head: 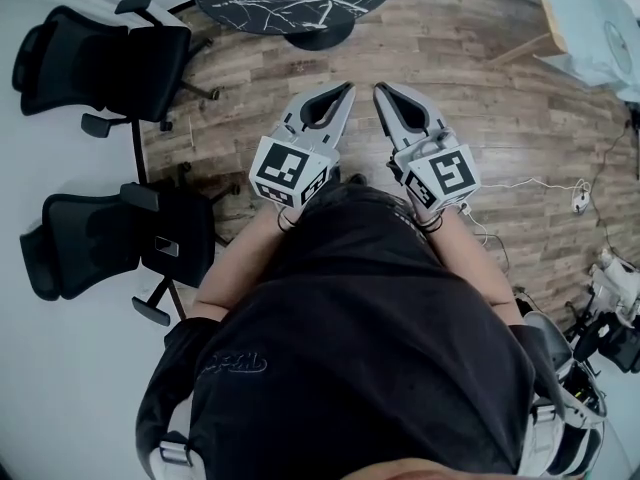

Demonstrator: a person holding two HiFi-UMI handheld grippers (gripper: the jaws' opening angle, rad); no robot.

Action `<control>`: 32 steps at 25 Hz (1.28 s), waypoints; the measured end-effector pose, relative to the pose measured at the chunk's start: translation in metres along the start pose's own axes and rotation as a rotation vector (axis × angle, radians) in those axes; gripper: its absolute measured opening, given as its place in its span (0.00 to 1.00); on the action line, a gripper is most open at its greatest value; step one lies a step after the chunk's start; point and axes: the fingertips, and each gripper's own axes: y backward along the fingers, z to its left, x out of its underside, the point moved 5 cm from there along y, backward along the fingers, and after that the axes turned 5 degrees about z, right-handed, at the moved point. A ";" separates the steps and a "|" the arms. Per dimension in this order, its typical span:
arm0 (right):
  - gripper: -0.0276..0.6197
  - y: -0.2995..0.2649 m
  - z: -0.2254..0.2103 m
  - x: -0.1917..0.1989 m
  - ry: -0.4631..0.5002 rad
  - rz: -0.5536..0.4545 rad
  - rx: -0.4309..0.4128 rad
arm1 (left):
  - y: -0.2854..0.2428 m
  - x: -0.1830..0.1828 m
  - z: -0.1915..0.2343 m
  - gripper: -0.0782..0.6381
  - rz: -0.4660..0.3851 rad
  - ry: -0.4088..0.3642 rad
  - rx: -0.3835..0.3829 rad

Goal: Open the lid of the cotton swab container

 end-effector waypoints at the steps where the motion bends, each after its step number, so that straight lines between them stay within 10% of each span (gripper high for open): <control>1: 0.08 -0.006 -0.004 0.000 -0.003 0.003 0.006 | -0.004 -0.002 0.006 0.13 -0.003 0.002 0.008; 32: 0.08 -0.232 -0.036 -0.049 -0.028 0.046 0.132 | -0.041 -0.051 0.237 0.13 -0.007 -0.024 0.092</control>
